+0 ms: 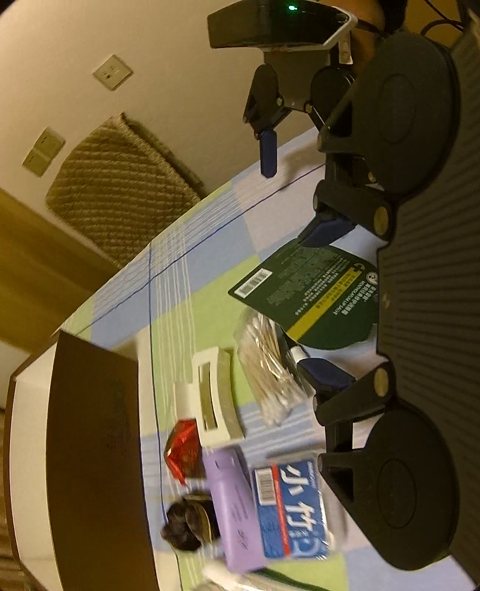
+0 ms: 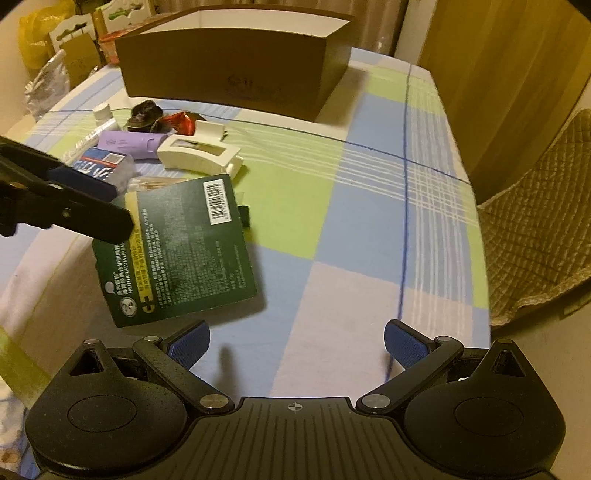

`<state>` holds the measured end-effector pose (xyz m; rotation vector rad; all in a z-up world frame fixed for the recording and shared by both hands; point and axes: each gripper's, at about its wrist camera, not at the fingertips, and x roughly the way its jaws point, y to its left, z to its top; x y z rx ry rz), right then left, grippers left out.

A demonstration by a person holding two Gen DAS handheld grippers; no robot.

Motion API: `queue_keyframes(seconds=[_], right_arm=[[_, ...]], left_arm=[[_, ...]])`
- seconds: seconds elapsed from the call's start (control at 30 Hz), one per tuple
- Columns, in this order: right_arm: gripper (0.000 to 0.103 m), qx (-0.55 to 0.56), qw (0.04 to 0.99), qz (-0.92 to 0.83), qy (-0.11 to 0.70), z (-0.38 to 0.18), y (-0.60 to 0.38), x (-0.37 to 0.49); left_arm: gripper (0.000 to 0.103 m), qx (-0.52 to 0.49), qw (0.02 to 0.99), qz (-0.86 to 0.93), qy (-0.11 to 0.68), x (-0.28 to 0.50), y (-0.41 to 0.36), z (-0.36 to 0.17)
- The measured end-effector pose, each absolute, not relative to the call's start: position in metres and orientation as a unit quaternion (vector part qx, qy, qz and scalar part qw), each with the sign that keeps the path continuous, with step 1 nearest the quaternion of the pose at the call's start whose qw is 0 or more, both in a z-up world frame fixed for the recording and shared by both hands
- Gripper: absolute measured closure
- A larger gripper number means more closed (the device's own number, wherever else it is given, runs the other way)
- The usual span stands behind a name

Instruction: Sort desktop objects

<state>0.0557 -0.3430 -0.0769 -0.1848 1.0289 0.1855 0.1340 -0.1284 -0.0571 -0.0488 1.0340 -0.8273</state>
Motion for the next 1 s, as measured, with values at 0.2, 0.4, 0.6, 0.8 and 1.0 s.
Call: queue_keyframes(seconds=[0.2, 0.4, 0.6, 0.8, 1.0], right_arm=[[0.000, -0.100, 0.861, 0.111, 0.486, -0.080, -0.344, 0.062], [0.000, -0.119, 0.858, 0.140, 0.479, -0.081, -0.340, 0.066], [0.000, -0.117, 0.858, 0.141, 0.480, -0.083, -0.340, 0.066], [0.000, -0.107, 0.859, 0.130, 0.484, -0.079, -0.347, 0.062], [0.000, -0.053, 0.869, 0.096, 0.483, -0.064, -0.366, 0.054]], left_arm=[[0.055, 0.017, 0.775, -0.407, 0.484, 0.135, -0.132, -0.064], [0.083, 0.045, 0.775, -0.412, 0.478, 0.136, -0.134, -0.067], [0.100, 0.096, 0.784, -0.443, 0.424, 0.127, -0.138, -0.049], [0.103, 0.194, 0.768, -0.492, 0.361, 0.101, -0.148, -0.039], [0.101, 0.225, 0.749, -0.518, 0.346, 0.079, -0.154, -0.045]])
